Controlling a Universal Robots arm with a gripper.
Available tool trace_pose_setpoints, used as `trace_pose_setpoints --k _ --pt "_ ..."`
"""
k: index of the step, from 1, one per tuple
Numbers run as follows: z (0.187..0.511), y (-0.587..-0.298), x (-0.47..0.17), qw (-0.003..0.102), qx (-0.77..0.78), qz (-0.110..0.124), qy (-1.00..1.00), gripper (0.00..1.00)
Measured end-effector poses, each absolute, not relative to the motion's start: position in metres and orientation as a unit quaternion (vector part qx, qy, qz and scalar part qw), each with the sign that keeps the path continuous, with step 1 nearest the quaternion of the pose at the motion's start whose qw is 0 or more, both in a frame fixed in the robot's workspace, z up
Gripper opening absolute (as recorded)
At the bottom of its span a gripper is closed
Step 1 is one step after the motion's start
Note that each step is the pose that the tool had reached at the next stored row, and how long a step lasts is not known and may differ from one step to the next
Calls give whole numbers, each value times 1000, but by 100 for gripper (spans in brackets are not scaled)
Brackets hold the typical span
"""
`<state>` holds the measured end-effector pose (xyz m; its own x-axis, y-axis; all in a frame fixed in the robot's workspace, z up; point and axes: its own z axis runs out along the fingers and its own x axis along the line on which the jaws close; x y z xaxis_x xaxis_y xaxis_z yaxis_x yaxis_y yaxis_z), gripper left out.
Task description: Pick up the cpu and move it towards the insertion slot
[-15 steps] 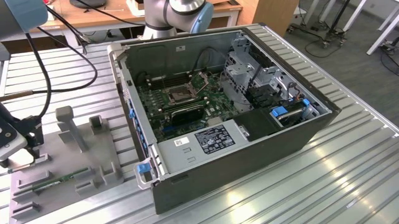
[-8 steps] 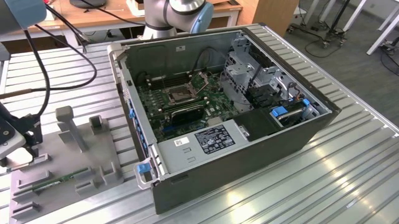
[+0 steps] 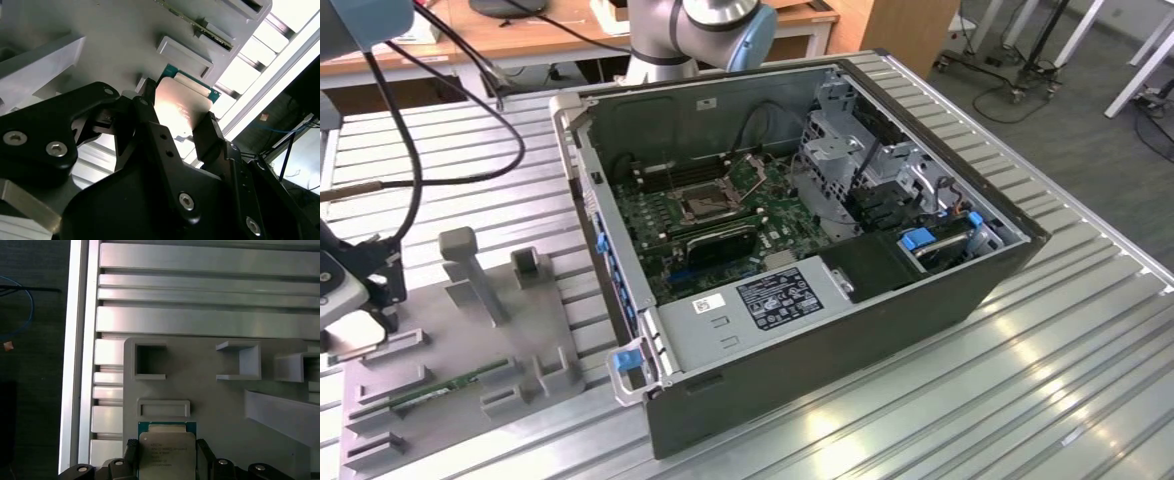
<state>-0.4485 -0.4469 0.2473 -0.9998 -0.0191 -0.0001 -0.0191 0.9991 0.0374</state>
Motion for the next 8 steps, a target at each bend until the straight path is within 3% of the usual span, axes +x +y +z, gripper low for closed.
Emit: trace_pose_setpoints --k 8 --pt "257 -447 -448 0 10 -19 -1000 55"
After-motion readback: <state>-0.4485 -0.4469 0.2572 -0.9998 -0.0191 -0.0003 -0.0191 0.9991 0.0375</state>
